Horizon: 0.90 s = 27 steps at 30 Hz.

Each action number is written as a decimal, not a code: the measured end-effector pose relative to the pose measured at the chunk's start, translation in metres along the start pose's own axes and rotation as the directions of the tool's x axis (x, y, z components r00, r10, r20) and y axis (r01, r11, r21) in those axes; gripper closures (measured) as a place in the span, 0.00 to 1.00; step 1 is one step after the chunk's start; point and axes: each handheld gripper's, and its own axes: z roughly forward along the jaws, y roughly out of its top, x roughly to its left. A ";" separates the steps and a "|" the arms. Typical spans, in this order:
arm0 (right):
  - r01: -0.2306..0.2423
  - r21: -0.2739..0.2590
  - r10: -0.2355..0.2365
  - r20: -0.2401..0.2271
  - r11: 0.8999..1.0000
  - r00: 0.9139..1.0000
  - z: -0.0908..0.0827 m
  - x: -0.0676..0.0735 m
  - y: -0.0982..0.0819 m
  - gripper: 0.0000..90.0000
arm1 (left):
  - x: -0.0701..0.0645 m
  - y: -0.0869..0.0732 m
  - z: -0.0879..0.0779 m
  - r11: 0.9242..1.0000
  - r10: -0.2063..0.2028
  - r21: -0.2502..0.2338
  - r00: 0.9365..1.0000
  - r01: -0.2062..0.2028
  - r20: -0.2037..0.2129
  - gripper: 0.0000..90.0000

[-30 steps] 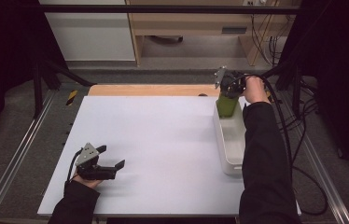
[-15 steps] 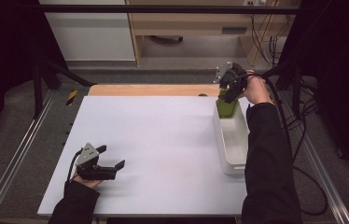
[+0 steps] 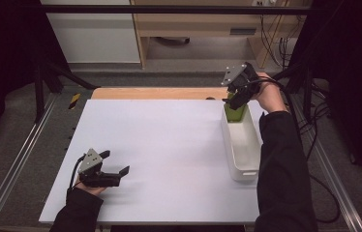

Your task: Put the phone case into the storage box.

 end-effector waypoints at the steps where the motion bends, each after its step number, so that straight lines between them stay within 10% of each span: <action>1: -0.005 -0.011 0.005 0.005 1.000 1.000 -0.003 0.001 0.001 0.05 | 0.000 0.000 0.000 1.000 0.000 0.000 1.000 0.000 0.000 0.02; 19: -0.180 -0.198 0.189 0.026 0.963 0.982 -0.034 0.021 0.003 0.02 | 0.000 0.000 -0.001 1.000 -0.003 -0.016 1.000 0.003 0.016 0.02; 27: -0.303 -0.308 0.317 -0.006 0.902 0.948 -0.047 0.037 -0.013 0.02 | -0.001 0.001 -0.002 1.000 0.002 -0.021 1.000 -0.002 0.016 0.02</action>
